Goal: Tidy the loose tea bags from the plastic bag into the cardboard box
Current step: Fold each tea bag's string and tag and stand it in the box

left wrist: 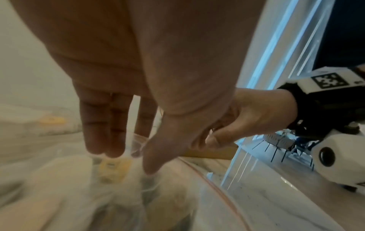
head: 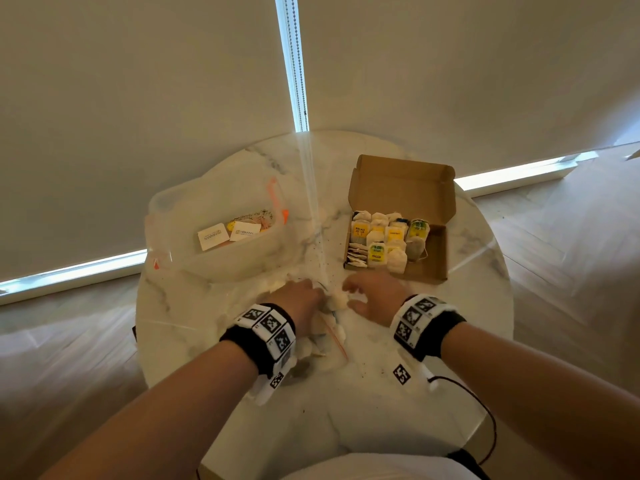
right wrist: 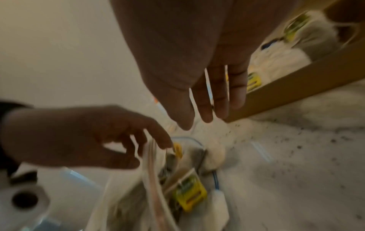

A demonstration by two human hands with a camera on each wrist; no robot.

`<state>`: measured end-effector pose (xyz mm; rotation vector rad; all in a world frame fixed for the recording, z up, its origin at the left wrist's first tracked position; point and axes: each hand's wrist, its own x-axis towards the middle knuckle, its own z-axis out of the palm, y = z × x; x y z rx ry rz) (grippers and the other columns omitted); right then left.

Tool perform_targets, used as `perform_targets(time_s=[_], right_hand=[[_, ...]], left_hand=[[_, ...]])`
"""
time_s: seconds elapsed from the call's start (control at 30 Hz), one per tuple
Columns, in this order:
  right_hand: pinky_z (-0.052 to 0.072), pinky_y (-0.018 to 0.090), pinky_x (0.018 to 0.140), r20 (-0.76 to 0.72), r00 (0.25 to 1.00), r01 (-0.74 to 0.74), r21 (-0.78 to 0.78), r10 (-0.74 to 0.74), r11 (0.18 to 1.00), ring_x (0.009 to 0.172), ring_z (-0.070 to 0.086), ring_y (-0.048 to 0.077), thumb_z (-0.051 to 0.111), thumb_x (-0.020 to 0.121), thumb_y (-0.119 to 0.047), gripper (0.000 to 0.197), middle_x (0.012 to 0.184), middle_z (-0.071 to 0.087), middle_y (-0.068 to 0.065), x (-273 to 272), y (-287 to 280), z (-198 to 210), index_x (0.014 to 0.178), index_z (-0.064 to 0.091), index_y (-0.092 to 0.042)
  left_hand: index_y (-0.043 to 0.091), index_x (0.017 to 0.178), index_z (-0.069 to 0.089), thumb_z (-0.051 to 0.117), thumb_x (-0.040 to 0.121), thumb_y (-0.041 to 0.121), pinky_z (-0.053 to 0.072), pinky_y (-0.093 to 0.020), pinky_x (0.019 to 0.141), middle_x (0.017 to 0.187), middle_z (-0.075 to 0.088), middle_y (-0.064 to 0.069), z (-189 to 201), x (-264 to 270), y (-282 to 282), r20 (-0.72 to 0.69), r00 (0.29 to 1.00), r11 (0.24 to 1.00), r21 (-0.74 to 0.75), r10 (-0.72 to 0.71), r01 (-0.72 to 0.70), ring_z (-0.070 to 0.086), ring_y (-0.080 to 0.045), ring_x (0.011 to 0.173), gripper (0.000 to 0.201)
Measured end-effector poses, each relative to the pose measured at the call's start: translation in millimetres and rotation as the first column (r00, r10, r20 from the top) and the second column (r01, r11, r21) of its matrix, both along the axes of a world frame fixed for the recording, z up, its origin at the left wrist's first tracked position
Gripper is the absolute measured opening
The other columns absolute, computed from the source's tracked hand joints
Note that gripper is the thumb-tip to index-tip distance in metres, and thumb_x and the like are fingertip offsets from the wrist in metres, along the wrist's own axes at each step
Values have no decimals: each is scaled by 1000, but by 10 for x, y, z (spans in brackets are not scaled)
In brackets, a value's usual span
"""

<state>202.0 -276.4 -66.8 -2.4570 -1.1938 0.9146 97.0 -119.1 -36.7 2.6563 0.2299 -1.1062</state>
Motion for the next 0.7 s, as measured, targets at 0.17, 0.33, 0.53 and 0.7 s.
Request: perform_targets(time_s=[0.17, 0.33, 0.53, 0.7], right_hand=[[41, 44, 102, 64, 953, -281, -175, 296, 943, 129, 38, 29, 76, 76, -43, 95, 146, 33, 4, -223, 230, -243, 151, 19, -29], [41, 51, 100, 68, 922, -338, -333, 380, 880, 127, 34, 35, 88, 59, -47, 125, 141, 30, 8, -352, 376, -372, 150, 2, -41], [48, 49, 90, 124, 942, -247, -370, 311, 896, 120, 39, 38, 87, 65, -40, 96, 133, 30, 13, -463, 424, -473, 139, 28, -24], [49, 41, 87, 133, 957, -211, -285, 256, 935, 112, 41, 35, 66, 89, -28, 43, 128, 29, 13, -472, 453, -447, 128, 50, -19]], left_hand=[[22, 114, 61, 50, 94, 10, 44, -47, 96, 120, 45, -5, -15, -184, 49, 1, 998, 995, 79, -60, 59, 52, -29, 109, 26], [23, 124, 58, 45, 97, 11, 33, -49, 108, 122, 46, -4, -38, -294, 34, 42, 998, 997, 54, -52, 49, 51, -27, 112, 33], [21, 125, 59, 47, 96, 7, 40, -34, 93, 117, 46, -5, -131, -305, -3, 131, 991, 1000, -10, 21, -20, 50, -24, 105, 34], [23, 106, 64, 53, 95, 10, 43, -34, 90, 114, 46, -3, -178, -304, 15, 175, 981, 995, -54, 89, -81, 53, -24, 106, 19]])
